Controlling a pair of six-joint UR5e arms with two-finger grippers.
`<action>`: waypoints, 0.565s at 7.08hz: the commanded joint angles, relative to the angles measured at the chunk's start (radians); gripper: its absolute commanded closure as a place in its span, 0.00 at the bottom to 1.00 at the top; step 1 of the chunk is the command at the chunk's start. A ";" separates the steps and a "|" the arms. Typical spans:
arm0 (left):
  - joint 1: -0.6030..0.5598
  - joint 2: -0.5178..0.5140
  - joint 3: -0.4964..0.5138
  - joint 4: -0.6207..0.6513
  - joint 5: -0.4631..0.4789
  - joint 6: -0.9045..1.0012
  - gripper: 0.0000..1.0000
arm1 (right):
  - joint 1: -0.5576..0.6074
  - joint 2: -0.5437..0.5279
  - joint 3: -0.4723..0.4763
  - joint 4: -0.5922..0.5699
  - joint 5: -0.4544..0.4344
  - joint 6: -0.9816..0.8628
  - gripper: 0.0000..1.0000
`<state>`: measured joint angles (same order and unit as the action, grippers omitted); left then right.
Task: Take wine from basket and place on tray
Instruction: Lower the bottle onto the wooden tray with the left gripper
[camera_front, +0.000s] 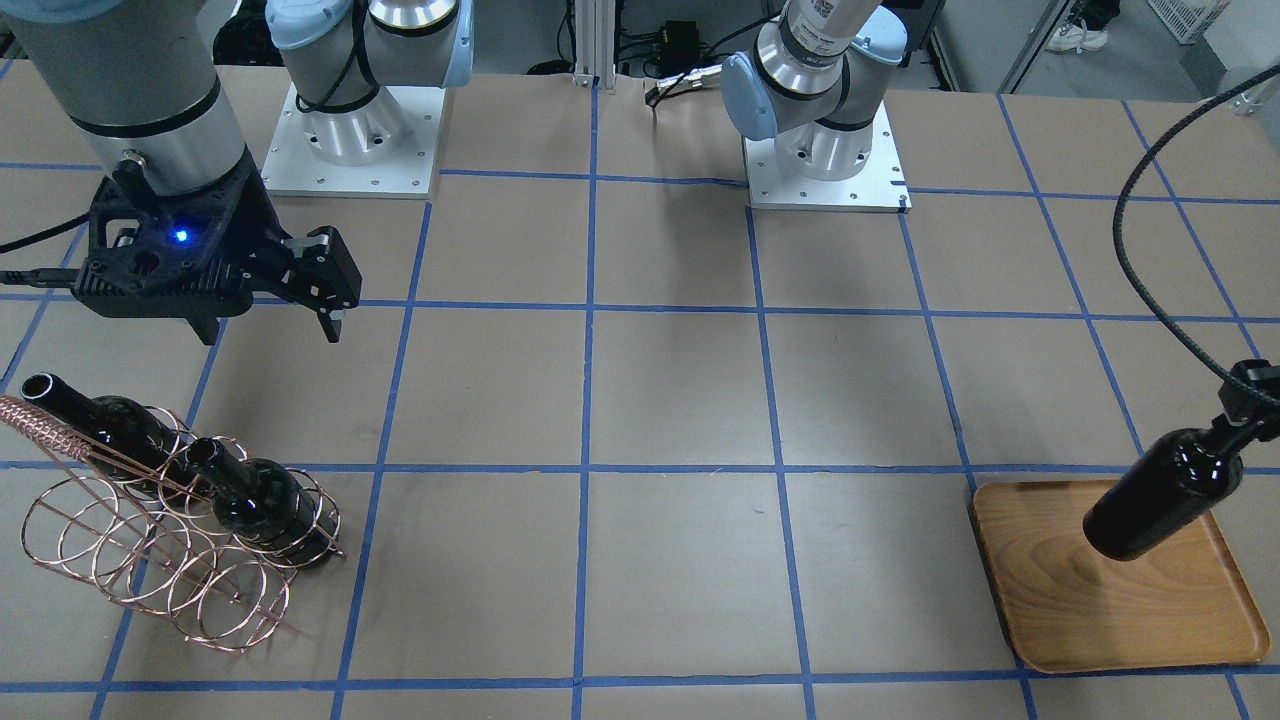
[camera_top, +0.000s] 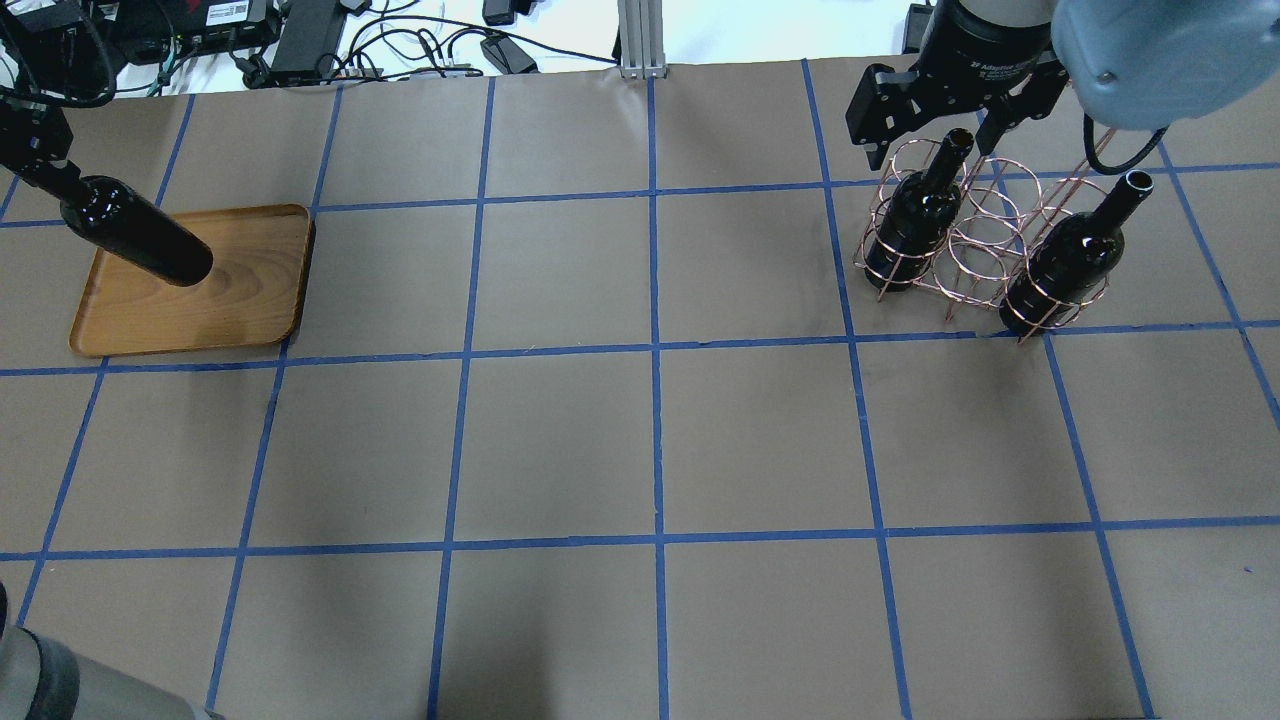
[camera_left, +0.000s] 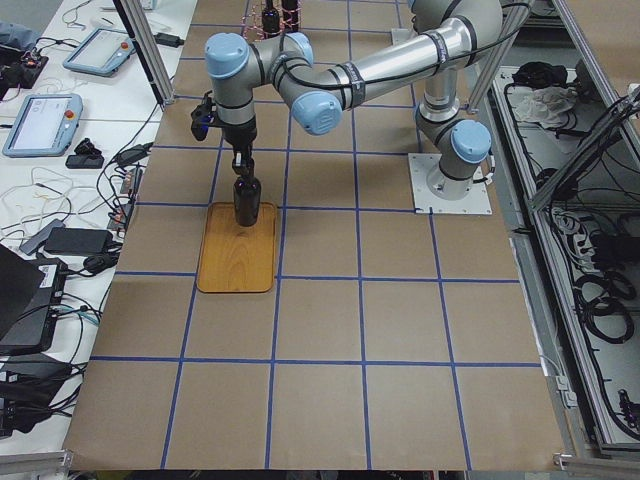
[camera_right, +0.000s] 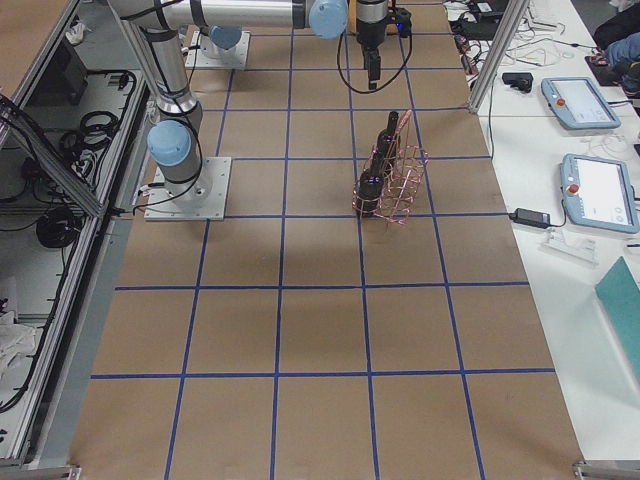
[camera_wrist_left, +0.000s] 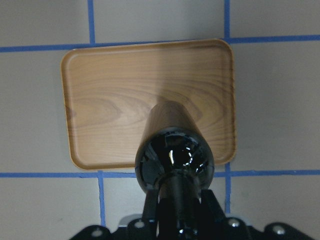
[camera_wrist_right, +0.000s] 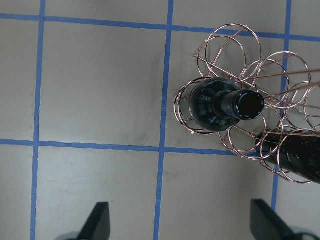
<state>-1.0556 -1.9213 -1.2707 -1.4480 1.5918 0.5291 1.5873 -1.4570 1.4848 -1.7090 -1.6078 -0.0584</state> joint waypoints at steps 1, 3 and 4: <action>0.046 -0.083 0.037 0.061 -0.013 0.025 1.00 | 0.003 -0.003 0.000 0.002 0.006 0.002 0.00; 0.052 -0.111 0.051 0.063 -0.021 0.023 1.00 | 0.003 -0.002 0.000 -0.001 0.006 0.003 0.00; 0.052 -0.117 0.054 0.063 -0.019 0.023 1.00 | 0.003 -0.003 0.000 -0.001 0.008 0.000 0.00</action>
<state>-1.0058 -2.0259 -1.2210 -1.3865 1.5729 0.5521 1.5907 -1.4596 1.4849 -1.7097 -1.6012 -0.0549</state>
